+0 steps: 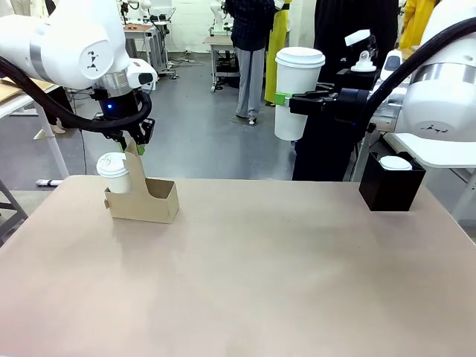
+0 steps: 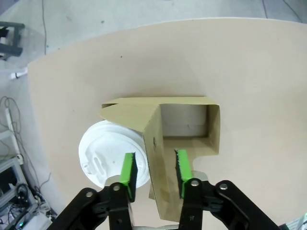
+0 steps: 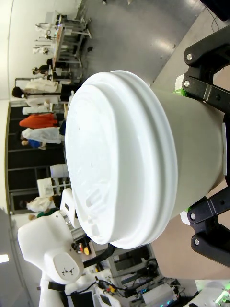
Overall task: Pour a drink into a cup and package it in a carrier.
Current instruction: Position the Cup Carrier in the center of the table.
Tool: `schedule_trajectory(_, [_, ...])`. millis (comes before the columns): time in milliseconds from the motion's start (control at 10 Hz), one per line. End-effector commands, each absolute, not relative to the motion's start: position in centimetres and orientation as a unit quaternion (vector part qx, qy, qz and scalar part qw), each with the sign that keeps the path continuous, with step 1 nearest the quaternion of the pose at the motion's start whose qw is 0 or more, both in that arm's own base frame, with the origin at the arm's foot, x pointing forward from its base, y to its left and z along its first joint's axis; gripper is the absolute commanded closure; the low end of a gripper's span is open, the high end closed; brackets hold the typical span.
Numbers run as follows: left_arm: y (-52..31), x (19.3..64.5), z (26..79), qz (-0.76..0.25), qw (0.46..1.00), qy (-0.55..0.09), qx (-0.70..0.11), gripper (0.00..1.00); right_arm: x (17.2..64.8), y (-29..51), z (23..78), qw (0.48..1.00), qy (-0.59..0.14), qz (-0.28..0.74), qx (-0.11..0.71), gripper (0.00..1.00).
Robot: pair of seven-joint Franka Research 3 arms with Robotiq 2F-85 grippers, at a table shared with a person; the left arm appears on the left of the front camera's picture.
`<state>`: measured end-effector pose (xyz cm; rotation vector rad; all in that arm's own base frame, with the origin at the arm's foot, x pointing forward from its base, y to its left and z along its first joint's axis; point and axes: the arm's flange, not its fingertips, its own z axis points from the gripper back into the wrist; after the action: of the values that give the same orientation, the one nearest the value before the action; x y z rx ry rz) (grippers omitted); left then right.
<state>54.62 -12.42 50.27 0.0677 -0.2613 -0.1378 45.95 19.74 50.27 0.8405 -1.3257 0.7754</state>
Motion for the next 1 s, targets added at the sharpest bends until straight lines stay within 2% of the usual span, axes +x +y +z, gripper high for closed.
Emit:
schedule_trajectory(0, [-12.33,54.78,50.34,-0.063,0.988,-0.132,0.047,1.00,45.86,19.90,50.63,0.638,-0.583,0.339,0.371,0.19])
schedule_trajectory(400, [-12.46,54.81,50.14,-0.059,0.988,-0.131,0.060,1.00,45.86,19.90,50.63,0.638,-0.583,0.339,0.371,0.19])
schedule_trajectory(500, [-12.55,54.97,49.88,-0.076,0.992,-0.090,0.049,1.00,45.86,19.90,50.63,0.638,-0.583,0.339,0.371,0.19])
schedule_trajectory(600, [-12.41,54.63,50.25,-0.070,0.988,-0.131,0.041,1.00,45.86,19.90,50.63,0.638,-0.583,0.339,0.371,0.19])
schedule_trajectory(900, [-12.63,54.62,50.29,-0.072,0.989,-0.124,0.042,0.98,45.86,19.90,50.63,0.638,-0.583,0.339,0.371,0.19])
